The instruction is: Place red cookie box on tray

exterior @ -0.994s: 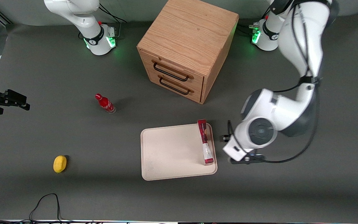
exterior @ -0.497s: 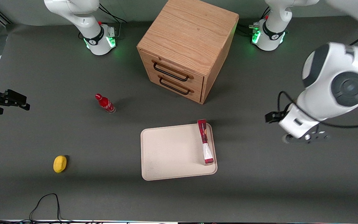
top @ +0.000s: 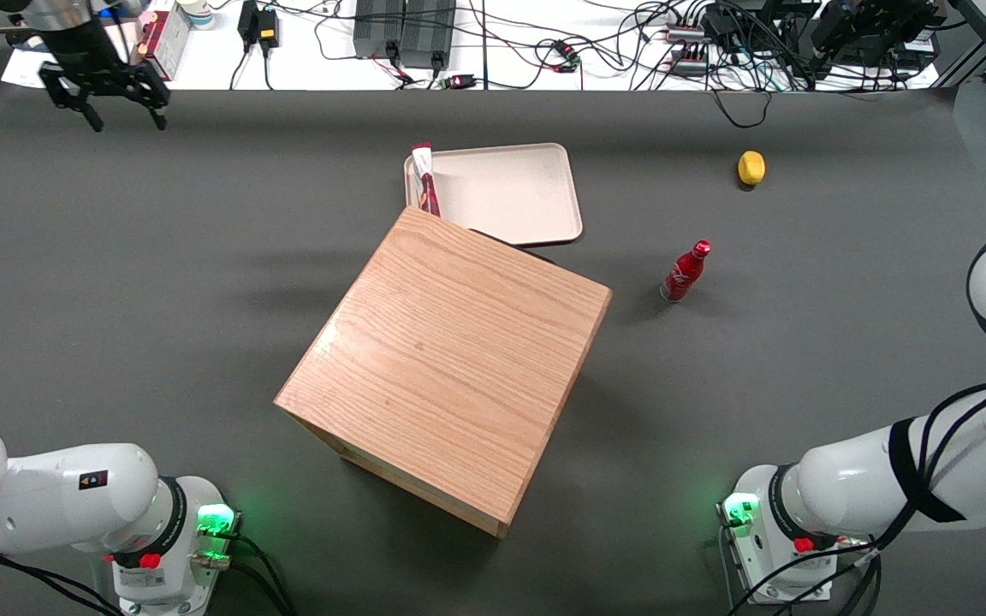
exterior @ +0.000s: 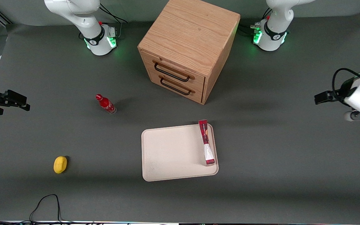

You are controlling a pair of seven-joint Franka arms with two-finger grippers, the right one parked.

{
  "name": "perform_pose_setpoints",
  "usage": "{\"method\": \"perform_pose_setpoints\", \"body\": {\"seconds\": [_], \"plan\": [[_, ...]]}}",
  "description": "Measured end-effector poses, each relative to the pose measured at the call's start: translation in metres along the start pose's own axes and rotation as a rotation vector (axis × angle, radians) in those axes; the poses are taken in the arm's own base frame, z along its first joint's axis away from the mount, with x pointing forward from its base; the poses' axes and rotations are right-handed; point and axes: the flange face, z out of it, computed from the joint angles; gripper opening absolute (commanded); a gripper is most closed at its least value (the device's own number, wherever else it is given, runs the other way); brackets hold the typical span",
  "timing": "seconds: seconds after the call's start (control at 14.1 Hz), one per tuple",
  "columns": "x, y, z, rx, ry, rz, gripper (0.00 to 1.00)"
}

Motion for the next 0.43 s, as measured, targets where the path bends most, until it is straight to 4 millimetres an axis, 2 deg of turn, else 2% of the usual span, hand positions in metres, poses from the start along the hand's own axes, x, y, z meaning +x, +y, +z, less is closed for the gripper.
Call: {"method": "perform_pose_setpoints", "body": {"seconds": [0.28,0.43], "plan": [[-0.017,-0.003,-0.039,0.013,0.01,-0.007,1.0],[-0.017,-0.004,-0.044,0.016,0.016,-0.011,1.0]]}}
